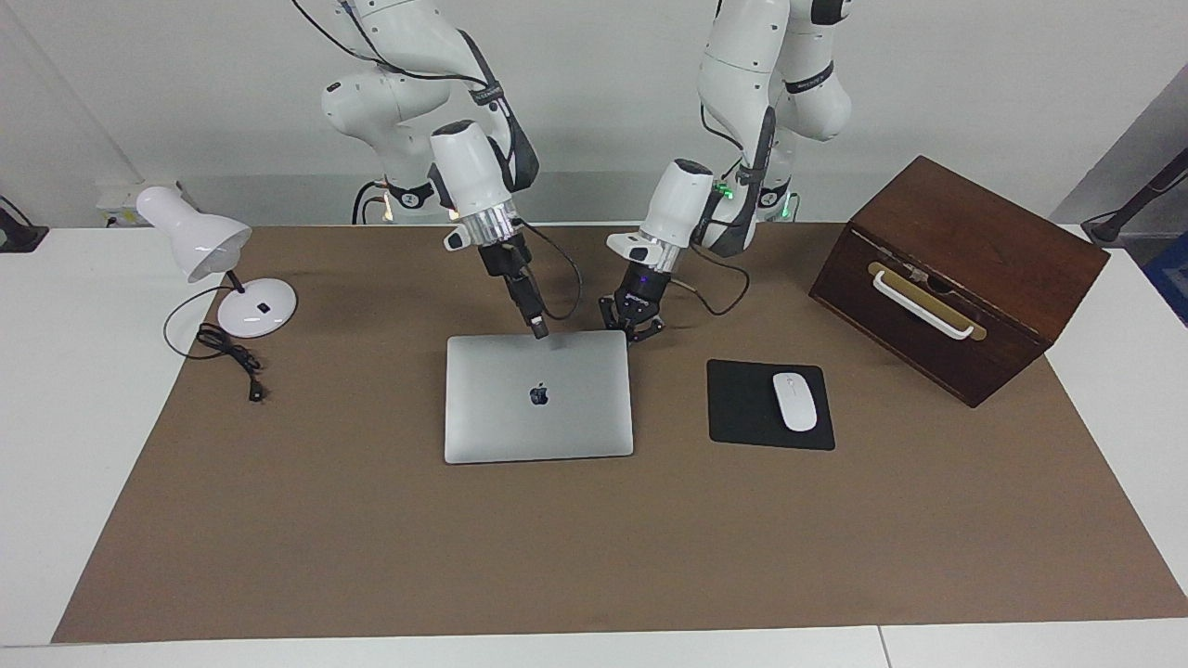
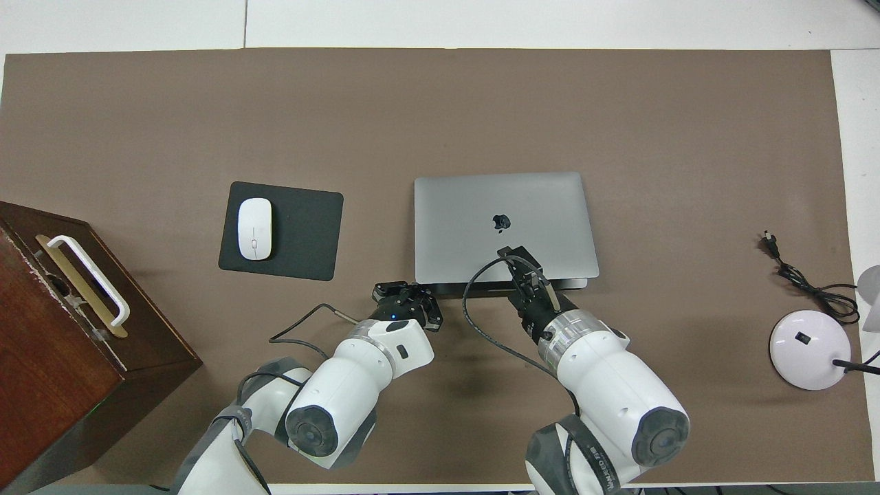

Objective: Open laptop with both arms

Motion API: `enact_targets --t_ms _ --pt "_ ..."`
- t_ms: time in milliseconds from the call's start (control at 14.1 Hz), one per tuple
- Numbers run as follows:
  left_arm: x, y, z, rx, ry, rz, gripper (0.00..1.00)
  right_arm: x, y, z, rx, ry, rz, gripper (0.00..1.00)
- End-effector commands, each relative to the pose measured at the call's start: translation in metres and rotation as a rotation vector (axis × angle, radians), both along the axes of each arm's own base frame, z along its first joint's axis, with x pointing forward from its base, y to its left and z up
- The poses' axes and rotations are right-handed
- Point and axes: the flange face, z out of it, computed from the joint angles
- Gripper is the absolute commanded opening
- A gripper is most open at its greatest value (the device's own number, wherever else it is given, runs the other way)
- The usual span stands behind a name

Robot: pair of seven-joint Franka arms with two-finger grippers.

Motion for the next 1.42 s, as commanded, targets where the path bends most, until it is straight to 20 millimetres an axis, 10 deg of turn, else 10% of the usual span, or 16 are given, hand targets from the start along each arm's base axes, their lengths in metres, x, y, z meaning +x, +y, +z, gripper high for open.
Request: enact_targets --t_ms 0,1346 --pt "0.005 -0.003 -0.012 0.028 -0.017 -0.039 0.00 0.003 0.004 -0.003 0.024 -0.010 -0.019 1.00" --pt "0.009 0.004 -0.023 0.064 -0.019 -0.061 0.00 0.020 0.010 0.005 0.030 -0.025 -0.021 1.00"
